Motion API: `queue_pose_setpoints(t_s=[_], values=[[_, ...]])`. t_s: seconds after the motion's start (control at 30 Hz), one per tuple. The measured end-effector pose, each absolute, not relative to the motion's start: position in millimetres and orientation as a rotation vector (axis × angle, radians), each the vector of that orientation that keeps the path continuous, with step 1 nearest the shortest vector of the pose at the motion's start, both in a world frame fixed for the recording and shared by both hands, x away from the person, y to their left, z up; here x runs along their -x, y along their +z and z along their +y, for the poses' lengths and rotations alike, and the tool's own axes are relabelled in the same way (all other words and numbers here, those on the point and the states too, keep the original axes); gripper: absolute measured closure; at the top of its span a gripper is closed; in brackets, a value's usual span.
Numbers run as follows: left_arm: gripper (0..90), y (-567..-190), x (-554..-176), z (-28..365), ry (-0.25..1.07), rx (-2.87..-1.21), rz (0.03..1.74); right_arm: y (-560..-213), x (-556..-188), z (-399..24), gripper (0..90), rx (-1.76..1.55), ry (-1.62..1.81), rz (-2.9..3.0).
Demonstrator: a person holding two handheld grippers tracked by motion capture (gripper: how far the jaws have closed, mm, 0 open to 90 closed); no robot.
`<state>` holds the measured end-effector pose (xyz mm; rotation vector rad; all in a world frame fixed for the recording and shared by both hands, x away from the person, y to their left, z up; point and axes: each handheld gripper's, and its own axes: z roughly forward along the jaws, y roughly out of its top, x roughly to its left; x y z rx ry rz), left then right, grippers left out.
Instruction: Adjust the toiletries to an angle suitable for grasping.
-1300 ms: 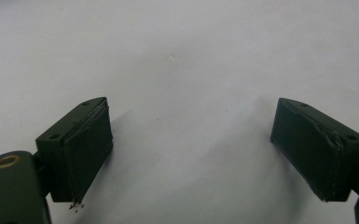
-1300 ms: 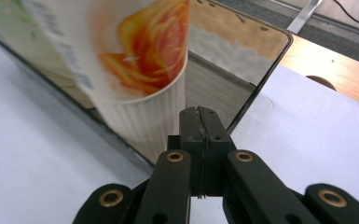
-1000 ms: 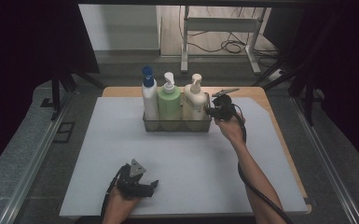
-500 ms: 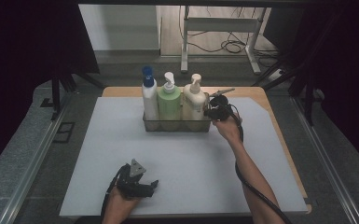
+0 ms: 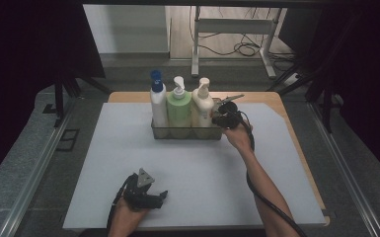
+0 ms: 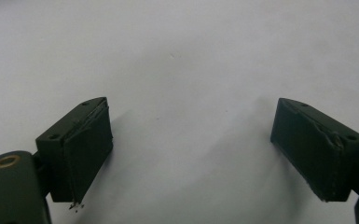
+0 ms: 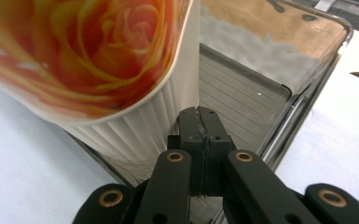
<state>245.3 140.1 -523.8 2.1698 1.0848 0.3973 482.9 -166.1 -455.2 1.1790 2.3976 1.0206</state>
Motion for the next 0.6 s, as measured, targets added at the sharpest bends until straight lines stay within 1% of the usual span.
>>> queue_pose_setpoints(t_s=[0.4, 0.6], values=[[12.0, -524, -245, 140, 0.397, -2.17, 1.085, -455, -479, -152, 89.8, -1.125, 1.023, 2.427], [12.0, -524, -245, 140, 0.397, -2.17, 1.086, -453, -479, -152, 89.9, -1.121, 1.021, 2.424]])
